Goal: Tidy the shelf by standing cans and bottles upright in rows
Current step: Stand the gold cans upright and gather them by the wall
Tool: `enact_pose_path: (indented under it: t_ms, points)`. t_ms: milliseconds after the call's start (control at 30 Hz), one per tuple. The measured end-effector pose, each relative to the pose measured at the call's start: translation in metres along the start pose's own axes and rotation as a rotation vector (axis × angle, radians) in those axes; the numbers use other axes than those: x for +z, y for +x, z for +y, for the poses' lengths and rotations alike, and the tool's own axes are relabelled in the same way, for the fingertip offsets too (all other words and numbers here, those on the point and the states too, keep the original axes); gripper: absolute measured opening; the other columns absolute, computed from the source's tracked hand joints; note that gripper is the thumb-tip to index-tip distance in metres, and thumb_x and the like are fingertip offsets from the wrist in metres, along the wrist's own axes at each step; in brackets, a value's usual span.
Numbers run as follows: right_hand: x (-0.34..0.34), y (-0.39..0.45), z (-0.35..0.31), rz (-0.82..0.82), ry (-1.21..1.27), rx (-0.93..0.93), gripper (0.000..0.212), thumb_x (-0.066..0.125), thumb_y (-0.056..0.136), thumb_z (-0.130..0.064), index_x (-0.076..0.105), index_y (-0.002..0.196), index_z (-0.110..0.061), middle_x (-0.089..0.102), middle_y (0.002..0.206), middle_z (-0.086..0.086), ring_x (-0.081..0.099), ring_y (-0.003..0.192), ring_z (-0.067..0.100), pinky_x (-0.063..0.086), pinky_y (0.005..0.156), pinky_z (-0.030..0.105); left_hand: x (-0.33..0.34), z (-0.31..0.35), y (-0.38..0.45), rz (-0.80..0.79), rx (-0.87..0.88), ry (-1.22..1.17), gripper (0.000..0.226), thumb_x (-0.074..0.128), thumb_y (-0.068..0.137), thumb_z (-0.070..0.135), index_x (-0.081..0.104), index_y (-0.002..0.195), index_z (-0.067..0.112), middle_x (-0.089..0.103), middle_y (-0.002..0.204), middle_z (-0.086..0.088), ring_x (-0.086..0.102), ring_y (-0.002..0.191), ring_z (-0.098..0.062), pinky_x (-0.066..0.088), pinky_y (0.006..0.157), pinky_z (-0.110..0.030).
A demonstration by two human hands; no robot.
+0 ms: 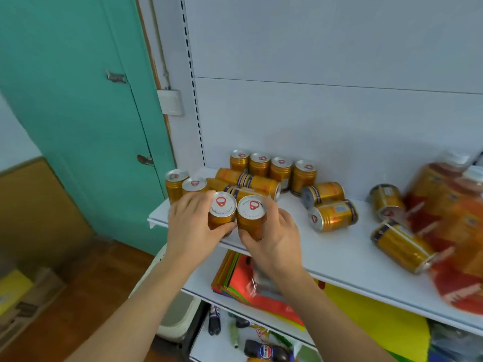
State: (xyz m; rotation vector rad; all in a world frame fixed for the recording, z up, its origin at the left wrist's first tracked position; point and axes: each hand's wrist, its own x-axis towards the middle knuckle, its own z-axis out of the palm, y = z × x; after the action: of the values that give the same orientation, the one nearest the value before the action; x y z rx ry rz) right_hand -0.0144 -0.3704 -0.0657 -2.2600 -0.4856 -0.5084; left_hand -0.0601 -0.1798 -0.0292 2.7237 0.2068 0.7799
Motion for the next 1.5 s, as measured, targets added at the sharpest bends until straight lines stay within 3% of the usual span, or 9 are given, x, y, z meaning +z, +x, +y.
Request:
enact_pose_path:
  t_ms: [233, 333, 433, 533, 700, 800, 1033, 1300, 1500]
  points:
    - [0.032, 0.014, 0.011, 0.076, -0.12, -0.001, 0.083, 0.076, 0.084, -0.063, 0.051, 0.15, -0.019, 0.057, 0.132, 0.009, 0.052, 0.127, 0.034, 0.047, 0.104, 0.054, 0.026, -0.038, 0.034, 0.072, 0.212, 0.18, 0.083, 0.068, 0.08, 0.079, 0.066, 0.129, 0.013, 0.055, 0.145, -0.011, 0.042, 0.145, -0.039, 0.025, 0.12, -0.065]
    - [0.038, 0.016, 0.01, 0.09, -0.174, -0.013, 0.086, 0.073, 0.086, -0.066, 0.047, 0.154, -0.02, 0.05, 0.146, 0.009, 0.045, 0.14, 0.035, 0.043, 0.112, 0.056, 0.031, -0.05, 0.045, 0.046, 0.268, 0.206, 0.082, 0.057, 0.088, 0.081, 0.066, 0.132, 0.013, 0.048, 0.154, -0.014, 0.034, 0.151, -0.041, 0.023, 0.121, -0.066]
    - [0.043, 0.013, 0.003, 0.077, -0.27, 0.028, 0.094, 0.062, 0.091, -0.075, 0.032, 0.164, -0.024, 0.038, 0.165, 0.012, 0.029, 0.157, 0.034, 0.033, 0.122, 0.057, 0.037, -0.056, 0.05, -0.038, 0.283, 0.204, 0.088, 0.042, 0.094, 0.082, 0.057, 0.147, 0.013, 0.039, 0.165, -0.014, 0.026, 0.157, -0.039, 0.021, 0.124, -0.064]
    - [0.044, 0.01, -0.002, 0.076, -0.37, 0.072, 0.104, 0.052, 0.091, -0.085, 0.017, 0.169, -0.026, 0.028, 0.173, 0.013, 0.02, 0.162, 0.034, 0.028, 0.126, 0.058, 0.042, -0.059, 0.051, -0.051, 0.308, 0.189, 0.091, 0.035, 0.098, 0.08, 0.048, 0.153, 0.008, 0.039, 0.166, -0.016, 0.028, 0.156, -0.039, 0.023, 0.123, -0.064]
    - [0.038, 0.008, -0.011, 0.05, -0.528, 0.134, 0.112, 0.039, 0.088, -0.094, 0.005, 0.171, -0.027, 0.019, 0.176, 0.015, 0.012, 0.164, 0.035, 0.025, 0.126, 0.06, 0.039, -0.054, 0.048, -0.028, 0.291, 0.183, 0.093, 0.03, 0.1, 0.078, 0.034, 0.161, 0.008, 0.031, 0.17, -0.016, 0.022, 0.159, -0.038, 0.016, 0.122, -0.07]
    - [0.026, 0.007, -0.019, 0.052, -0.617, 0.151, 0.117, 0.035, 0.085, -0.098, 0.009, 0.172, -0.024, 0.013, 0.178, 0.014, 0.007, 0.165, 0.034, 0.021, 0.128, 0.059, 0.03, -0.043, 0.053, 0.011, 0.355, 0.15, 0.094, 0.034, 0.099, 0.078, 0.03, 0.164, 0.01, 0.027, 0.172, -0.016, 0.019, 0.16, -0.036, 0.013, 0.121, -0.073]
    - [-0.02, -0.05, -0.009, -0.025, -0.794, 0.238, 0.095, 0.031, 0.098, -0.085, 0.028, 0.169, -0.023, 0.015, 0.177, 0.014, 0.002, 0.165, 0.036, 0.017, 0.128, 0.063, 0.029, 0.013, 0.038, 0.089, 0.58, -0.074, 0.081, 0.05, 0.102, 0.064, 0.041, 0.16, 0.008, 0.022, 0.172, -0.022, 0.016, 0.161, -0.04, 0.017, 0.122, -0.07]
    - [-0.125, -0.132, 0.028, 0.052, -0.874, 0.411, 0.092, 0.028, 0.099, -0.085, 0.028, 0.168, -0.024, 0.016, 0.177, 0.01, 0.001, 0.165, 0.033, 0.018, 0.129, 0.059, 0.05, 0.131, -0.019, -0.023, 0.814, -0.252, 0.08, 0.051, 0.103, 0.061, 0.037, 0.162, 0.009, 0.024, 0.172, -0.02, 0.015, 0.161, -0.039, 0.018, 0.125, -0.065]
    - [-0.228, -0.2, 0.074, 0.104, -0.912, 0.472, 0.091, 0.027, 0.1, -0.084, 0.03, 0.168, -0.023, 0.022, 0.176, 0.012, 0.006, 0.165, 0.034, 0.022, 0.129, 0.059, 0.054, 0.245, -0.083, -0.086, 0.863, -0.36, 0.08, 0.05, 0.104, 0.059, 0.033, 0.164, 0.01, 0.023, 0.173, -0.016, 0.014, 0.162, -0.033, 0.024, 0.125, -0.06]
